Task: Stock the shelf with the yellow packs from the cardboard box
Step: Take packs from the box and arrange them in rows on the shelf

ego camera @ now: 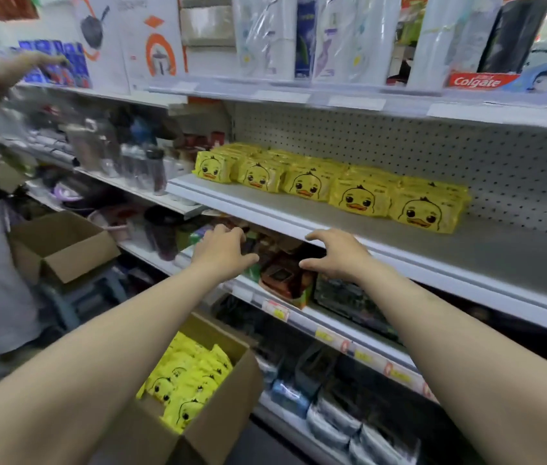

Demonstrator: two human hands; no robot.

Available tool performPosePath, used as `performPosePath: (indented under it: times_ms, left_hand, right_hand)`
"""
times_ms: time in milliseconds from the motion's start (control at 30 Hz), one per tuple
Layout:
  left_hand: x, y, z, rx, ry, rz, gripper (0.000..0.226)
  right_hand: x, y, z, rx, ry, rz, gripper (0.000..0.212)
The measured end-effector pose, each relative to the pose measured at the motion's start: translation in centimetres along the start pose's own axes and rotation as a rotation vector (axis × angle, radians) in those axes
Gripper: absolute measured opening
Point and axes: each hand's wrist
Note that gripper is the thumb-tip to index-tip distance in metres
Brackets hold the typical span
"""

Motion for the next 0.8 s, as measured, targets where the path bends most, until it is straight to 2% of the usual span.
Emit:
performPosePath:
  times_ms: [333,467,633,800]
  left_hand:
    - [0.6,-14.1,-2.8,-0.001,-0.083,0.163,0.057]
    - [-2.3,-20.5,-6.5,0.004,-0.149,0.18,0.056]
    - [-7.7,-29.1,-13.0,0.0,-0.308,0.162,0.053]
    - [-12.1,-36.1,-19.8,-0.031,-0.471,0.101,0.067]
  right_hand:
    - [-7.0,-9.4,-11.1,0.03,-0.182,0.116,0.078]
    - [-12.3,-12.3,-17.2,0.036,-0.235,0.103,0.072]
    - [-19.9,-14.8,-26.3,0.004,-0.328,0.02,0.07]
    - [-24.7,-15.7,-35.0,-0.046,-0.445,-0.143,0.072]
Point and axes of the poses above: each hand's wrist, its own x-axis away from the middle knuckle, its own z-axis out of the back of the hand, y = z × x, and after that the axes turned 12 degrees about -x, right-handed
